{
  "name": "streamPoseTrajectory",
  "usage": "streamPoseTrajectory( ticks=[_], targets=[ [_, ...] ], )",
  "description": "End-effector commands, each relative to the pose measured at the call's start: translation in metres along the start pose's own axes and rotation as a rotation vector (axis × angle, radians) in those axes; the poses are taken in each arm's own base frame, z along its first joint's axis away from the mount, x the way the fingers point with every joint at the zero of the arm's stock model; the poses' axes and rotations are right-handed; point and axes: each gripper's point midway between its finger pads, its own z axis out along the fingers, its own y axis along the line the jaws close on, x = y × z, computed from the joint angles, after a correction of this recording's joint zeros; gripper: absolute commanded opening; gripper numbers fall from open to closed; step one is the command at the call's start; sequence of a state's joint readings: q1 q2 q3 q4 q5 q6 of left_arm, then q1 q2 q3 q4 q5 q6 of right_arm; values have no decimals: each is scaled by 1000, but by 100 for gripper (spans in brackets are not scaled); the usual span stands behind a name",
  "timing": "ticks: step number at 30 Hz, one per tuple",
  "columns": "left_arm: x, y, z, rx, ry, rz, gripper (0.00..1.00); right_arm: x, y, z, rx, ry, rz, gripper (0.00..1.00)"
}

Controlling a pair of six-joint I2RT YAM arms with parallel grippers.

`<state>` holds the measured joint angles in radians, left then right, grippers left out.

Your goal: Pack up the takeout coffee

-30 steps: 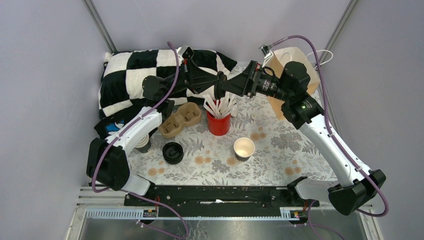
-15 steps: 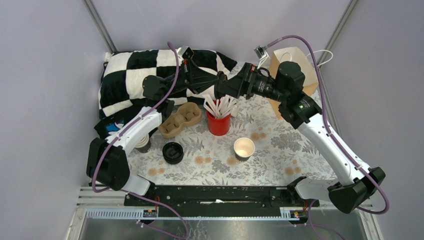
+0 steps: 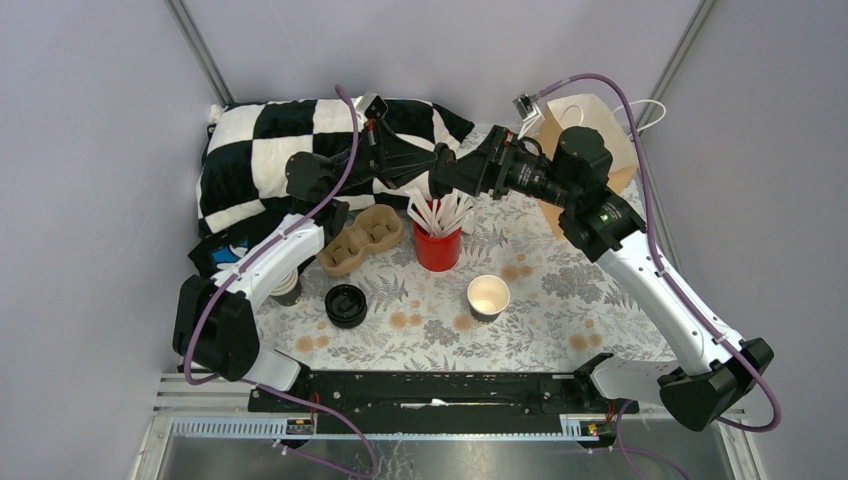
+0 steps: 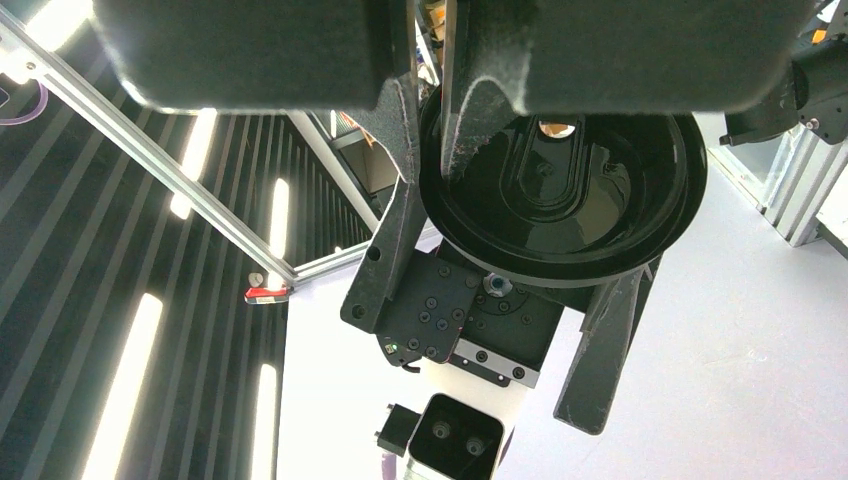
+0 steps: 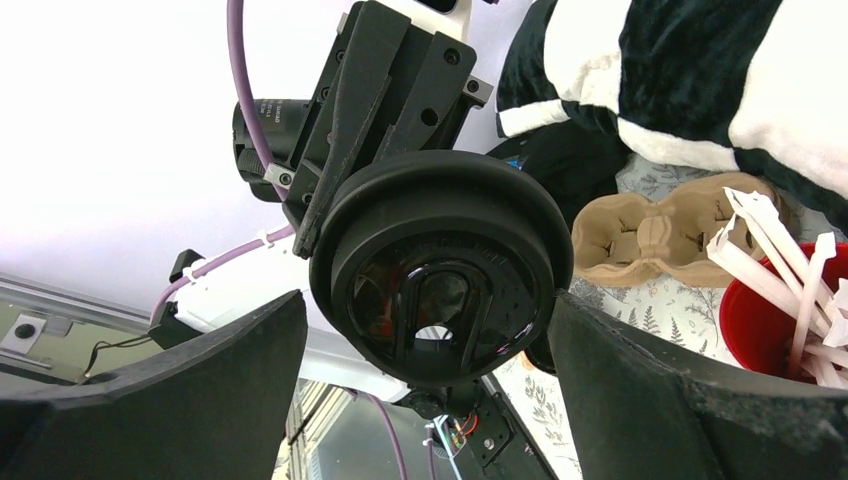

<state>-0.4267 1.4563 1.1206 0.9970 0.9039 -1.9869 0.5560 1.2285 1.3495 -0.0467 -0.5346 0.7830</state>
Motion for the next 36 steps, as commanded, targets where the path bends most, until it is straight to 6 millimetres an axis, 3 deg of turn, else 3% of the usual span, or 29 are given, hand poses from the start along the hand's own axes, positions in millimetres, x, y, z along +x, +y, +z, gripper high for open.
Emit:
streamPoseTrajectory(
  ticks=[1, 15, 18, 23, 25, 28, 32, 36],
  targets=[
    [7, -8, -2, 30, 14, 51, 0, -17, 31, -9, -81, -75, -46, 93],
    [10, -7, -4, 24, 14, 50, 0, -18, 28, -9, -59, -78, -48, 76],
    [10, -4, -3, -1, 17, 56, 10, -14, 21, -11, -14, -60, -51, 75],
    [9, 10, -13, -122, 12, 93, 38, -5, 0, -29, 135, -16, -127, 74],
    [6, 22, -25, -214, -7, 102, 50, 8, -15, -44, 220, 27, -158, 74],
    [2, 45, -47, -405, -30, 191, 69, 46, -51, -78, 393, 169, -175, 73],
    [1, 92, -83, -756, -27, 241, 81, 102, -99, -125, 620, 421, -154, 72],
    [13, 121, -98, -916, 15, 247, 90, 135, -131, -149, 817, 612, -110, 71]
  ],
)
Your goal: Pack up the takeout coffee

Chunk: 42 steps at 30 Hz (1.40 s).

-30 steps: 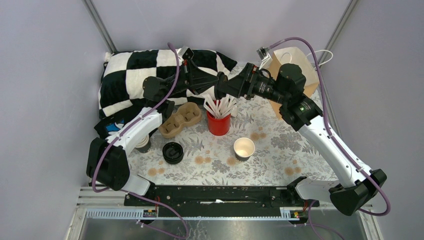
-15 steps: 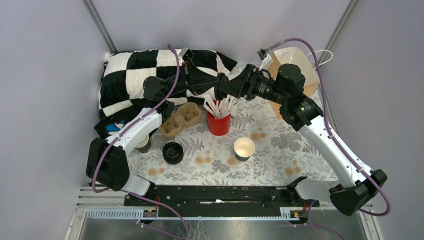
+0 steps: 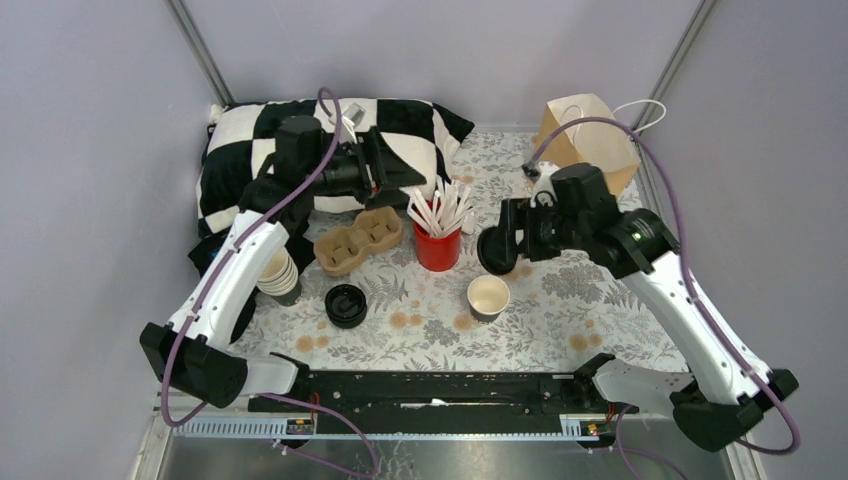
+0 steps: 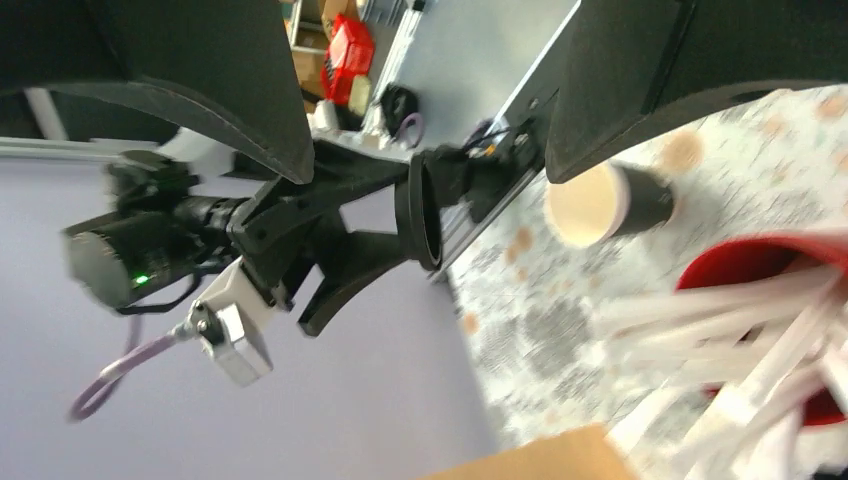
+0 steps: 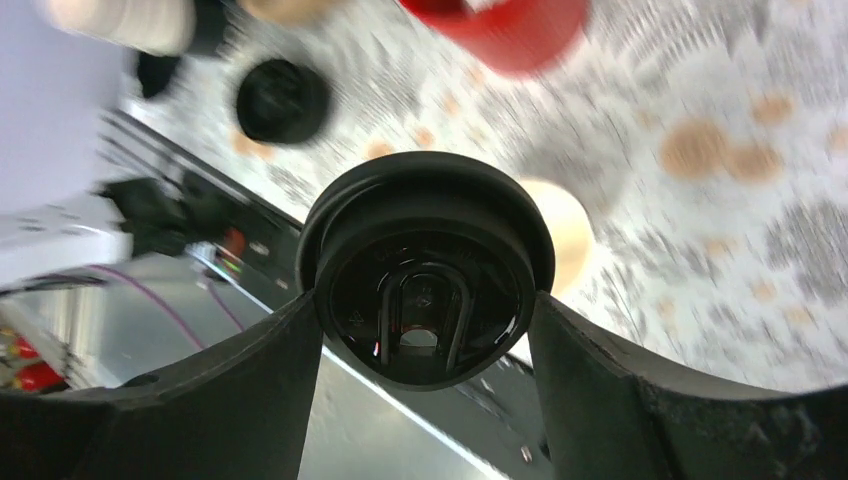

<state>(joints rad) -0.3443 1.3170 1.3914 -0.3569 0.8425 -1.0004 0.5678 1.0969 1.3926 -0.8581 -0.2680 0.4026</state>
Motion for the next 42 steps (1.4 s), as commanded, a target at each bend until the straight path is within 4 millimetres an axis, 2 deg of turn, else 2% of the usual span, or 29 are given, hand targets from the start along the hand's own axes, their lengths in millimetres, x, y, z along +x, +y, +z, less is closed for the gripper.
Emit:
streamPoseTrajectory(
  ticks=[1, 5, 8, 11, 23, 31, 42],
  targets=[
    [46, 64, -5, -297, 138, 69, 91, 68, -55, 3, 296, 332, -39, 71],
    [62, 68, 7, -333, 167, 94, 93, 75, -54, 14, 394, 403, -108, 71],
    [62, 70, 7, -352, 154, 108, 94, 88, -49, 25, 437, 460, -161, 72],
    [61, 72, 5, -365, 140, 113, 95, 96, -53, 36, 512, 490, -215, 72],
    [63, 74, -2, -390, 127, 121, 95, 93, -56, 77, 509, 421, -240, 74],
    [64, 76, -6, -412, 127, 133, 95, 107, -65, 81, 531, 463, -229, 75],
    [61, 76, -5, -417, 133, 151, 95, 112, -70, 90, 549, 475, -236, 76]
  ],
)
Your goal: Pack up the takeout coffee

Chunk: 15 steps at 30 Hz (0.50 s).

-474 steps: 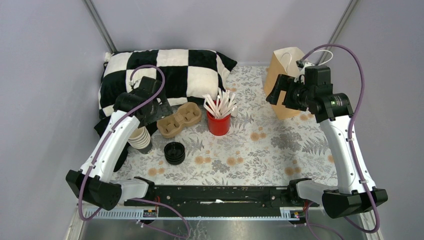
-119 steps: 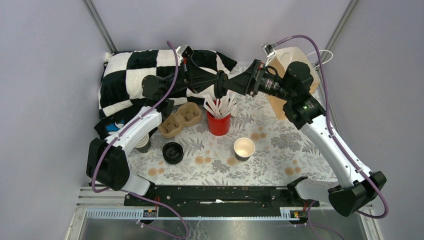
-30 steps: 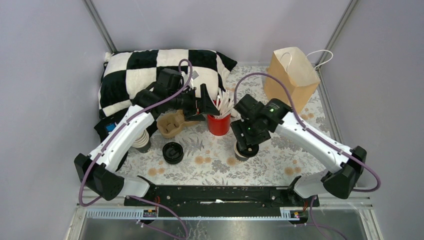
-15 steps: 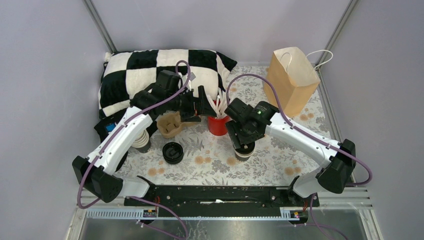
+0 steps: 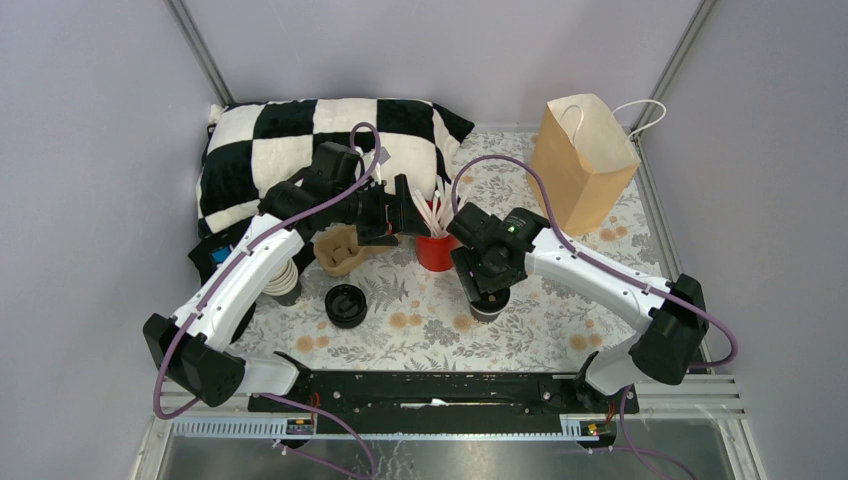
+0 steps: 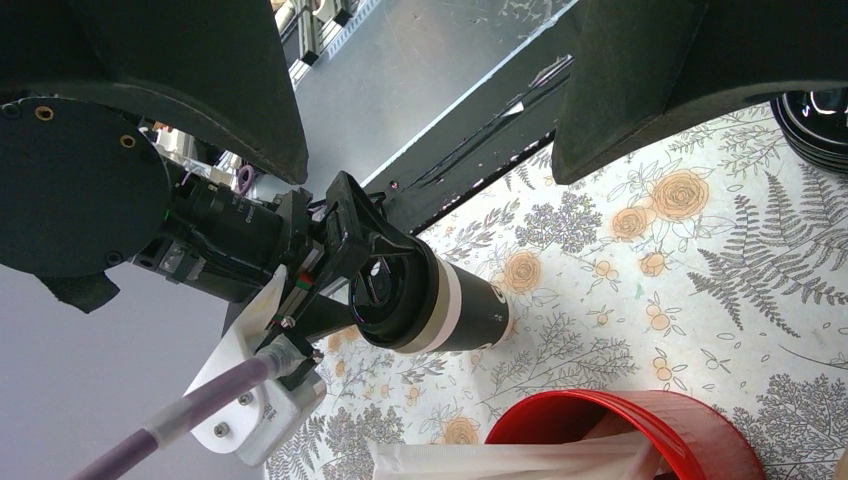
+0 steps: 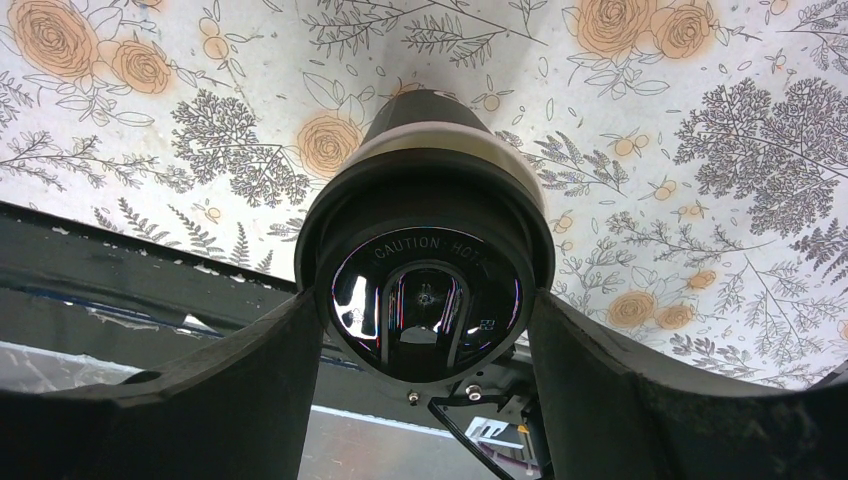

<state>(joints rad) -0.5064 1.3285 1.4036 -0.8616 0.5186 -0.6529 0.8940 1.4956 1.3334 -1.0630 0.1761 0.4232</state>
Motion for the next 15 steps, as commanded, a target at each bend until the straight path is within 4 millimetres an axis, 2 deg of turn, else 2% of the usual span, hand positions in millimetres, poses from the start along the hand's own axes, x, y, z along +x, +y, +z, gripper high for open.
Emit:
streamPoseTrajectory(
  ticks=[1, 15],
  targets=[
    [-11, -10, -8, 19, -48, 54, 95, -4, -2, 6, 35, -6, 3, 76],
    [-12, -9, -6, 15, -44, 64, 95, -3, -6, 11, 60, -6, 1, 78]
  ],
)
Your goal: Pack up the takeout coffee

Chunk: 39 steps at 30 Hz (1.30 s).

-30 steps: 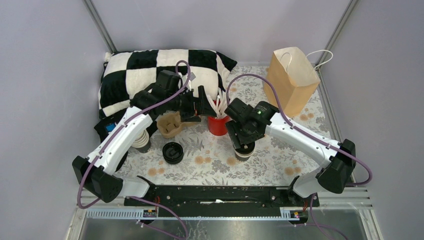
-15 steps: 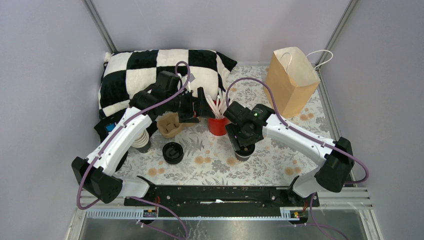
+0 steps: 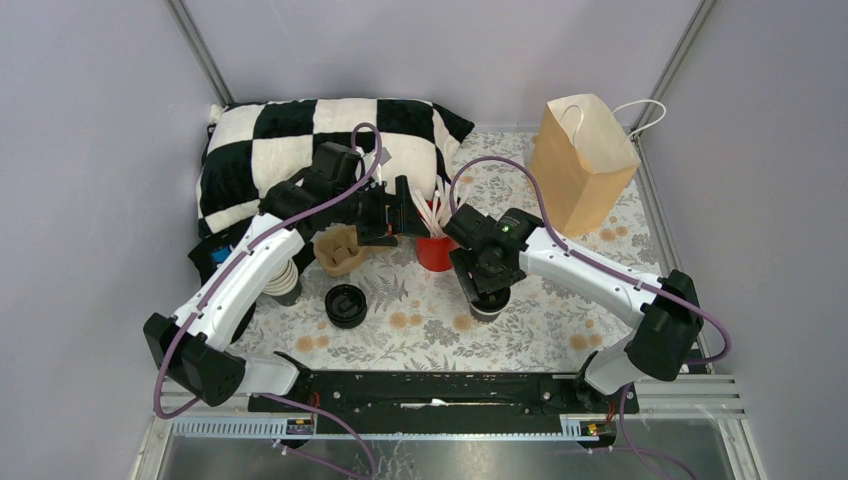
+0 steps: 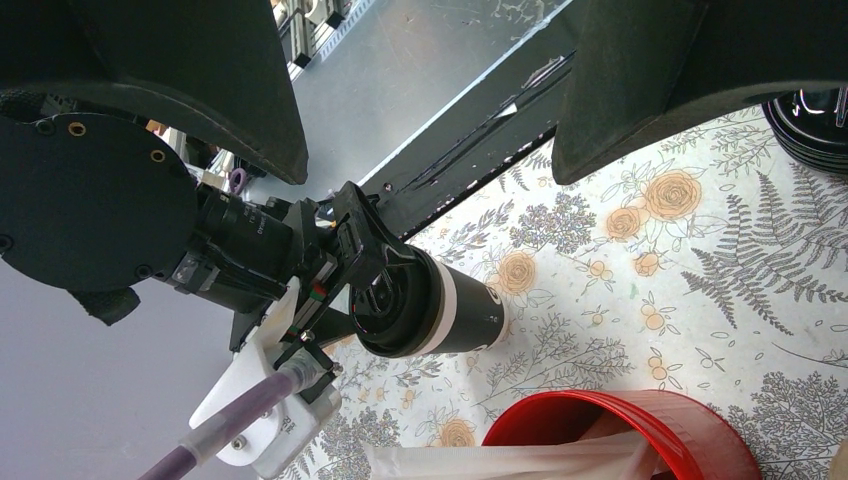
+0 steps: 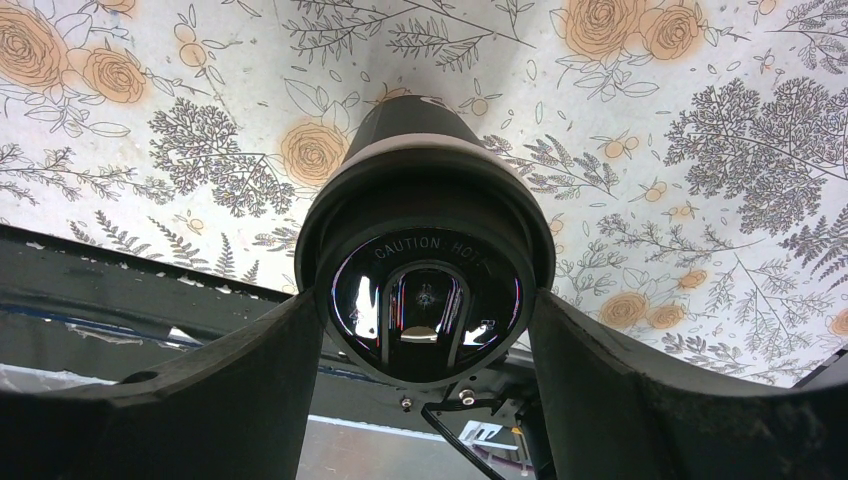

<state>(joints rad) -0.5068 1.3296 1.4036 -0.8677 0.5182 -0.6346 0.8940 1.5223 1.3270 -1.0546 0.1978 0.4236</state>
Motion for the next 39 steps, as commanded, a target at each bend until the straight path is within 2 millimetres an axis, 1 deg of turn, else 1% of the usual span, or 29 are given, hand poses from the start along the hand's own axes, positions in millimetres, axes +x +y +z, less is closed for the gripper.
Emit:
streamPoseTrajectory(
  ticks=[1, 15, 20, 28, 31, 35, 37, 39],
  targets=[
    [-14, -10, -6, 19, -48, 49, 95, -3, -2, 3, 27, -17, 6, 78],
    [-14, -10, -3, 21, -38, 55, 96, 1, -2, 8, 29, 2, 1, 79],
    [-16, -10, -3, 23, -38, 58, 96, 4, -3, 13, 38, 13, -1, 80],
    [-15, -11, -2, 26, -32, 60, 96, 2, -6, 11, 52, 0, -1, 80],
    [-16, -11, -1, 26, -30, 61, 96, 1, -7, 9, 57, -7, 0, 84],
    [-16, -11, 0, 30, -26, 63, 96, 0, -8, 6, 58, -7, 4, 95],
    [-15, -11, 0, 30, -24, 64, 96, -1, -6, -1, 45, -9, 7, 98],
    [-15, -12, -1, 34, -21, 63, 96, -3, -6, -15, 23, -22, 20, 100]
  ],
)
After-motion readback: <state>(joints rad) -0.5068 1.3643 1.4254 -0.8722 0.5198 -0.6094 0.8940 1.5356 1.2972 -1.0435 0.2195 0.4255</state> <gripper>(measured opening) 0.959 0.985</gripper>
